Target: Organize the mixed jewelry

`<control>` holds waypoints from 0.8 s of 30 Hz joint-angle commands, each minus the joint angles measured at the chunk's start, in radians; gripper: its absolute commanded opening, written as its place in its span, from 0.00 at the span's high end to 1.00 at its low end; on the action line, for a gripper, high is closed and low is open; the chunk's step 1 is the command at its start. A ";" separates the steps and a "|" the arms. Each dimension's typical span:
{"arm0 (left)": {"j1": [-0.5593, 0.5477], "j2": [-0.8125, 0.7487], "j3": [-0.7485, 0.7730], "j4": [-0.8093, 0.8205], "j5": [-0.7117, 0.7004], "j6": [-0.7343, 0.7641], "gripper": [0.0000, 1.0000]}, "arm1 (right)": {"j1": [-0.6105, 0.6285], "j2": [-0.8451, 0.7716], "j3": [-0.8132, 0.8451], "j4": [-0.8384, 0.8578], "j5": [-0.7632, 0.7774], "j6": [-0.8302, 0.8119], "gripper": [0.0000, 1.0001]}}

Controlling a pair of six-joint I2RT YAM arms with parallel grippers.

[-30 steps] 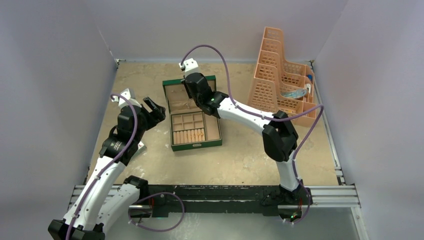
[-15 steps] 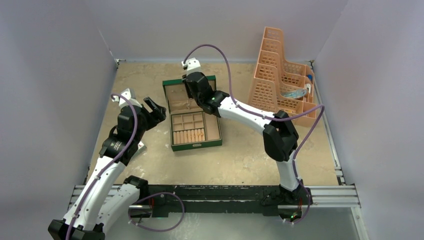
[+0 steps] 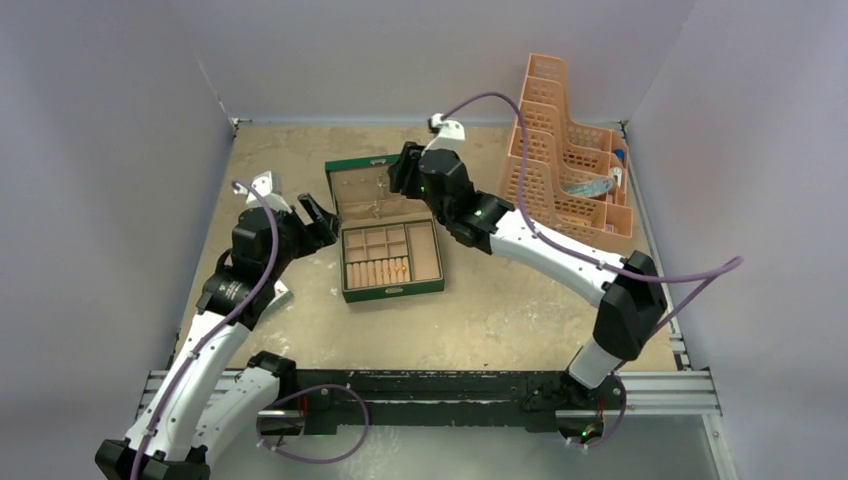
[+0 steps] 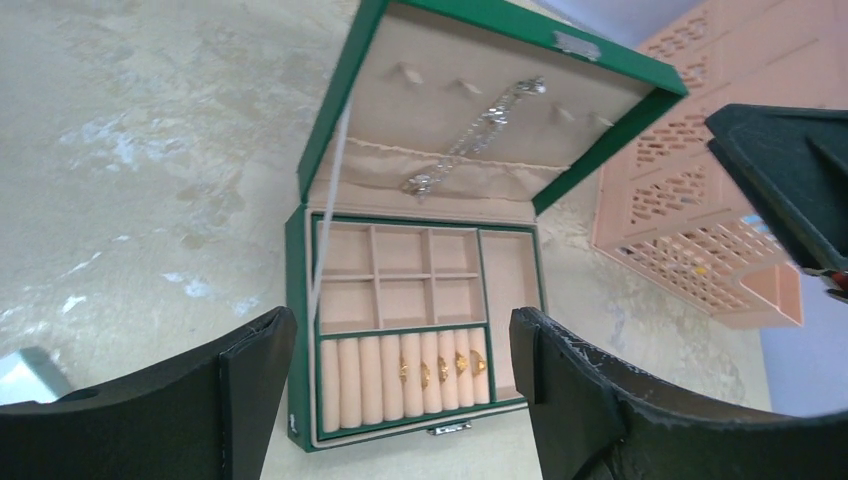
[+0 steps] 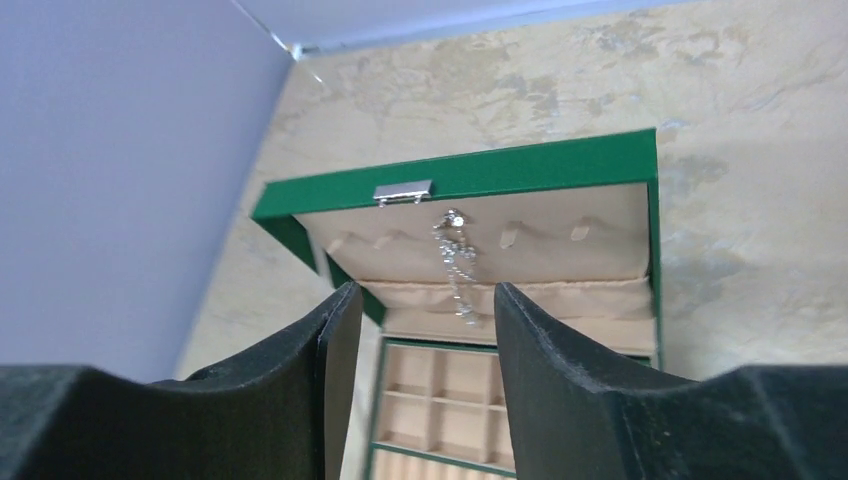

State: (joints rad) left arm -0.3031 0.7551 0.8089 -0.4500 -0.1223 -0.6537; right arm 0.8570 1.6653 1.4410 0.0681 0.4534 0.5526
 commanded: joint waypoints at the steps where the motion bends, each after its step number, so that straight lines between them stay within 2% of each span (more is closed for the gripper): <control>1: 0.001 0.034 0.062 0.096 0.128 0.079 0.21 | -0.003 -0.014 -0.072 0.005 0.047 0.355 0.48; 3: -0.001 0.107 0.098 0.138 0.239 0.094 0.22 | -0.003 0.020 -0.072 -0.014 0.035 0.471 0.52; 6: -0.001 0.223 0.148 0.173 0.335 0.101 0.25 | -0.001 0.088 -0.049 -0.018 0.038 0.588 0.55; 10: -0.005 0.324 0.171 0.218 0.345 0.113 0.29 | -0.002 0.147 -0.054 -0.014 0.018 0.730 0.56; 14: -0.036 0.374 0.171 0.260 0.272 0.120 0.34 | -0.002 0.171 -0.069 0.010 0.018 0.799 0.55; 18: -0.123 0.411 0.162 0.339 0.154 0.156 0.42 | -0.008 0.204 -0.056 0.035 0.025 0.834 0.56; 21: -0.175 0.456 0.167 0.368 0.015 0.181 0.43 | -0.015 0.240 -0.030 0.023 0.023 0.867 0.57; 24: -0.179 0.485 0.161 0.379 -0.063 0.181 0.42 | -0.027 0.246 -0.040 0.014 0.019 0.904 0.57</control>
State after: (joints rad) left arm -0.4717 1.2083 0.9413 -0.1509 -0.0261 -0.5106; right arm 0.8459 1.8954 1.3693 0.0658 0.4522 1.3682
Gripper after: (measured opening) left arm 0.573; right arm 0.433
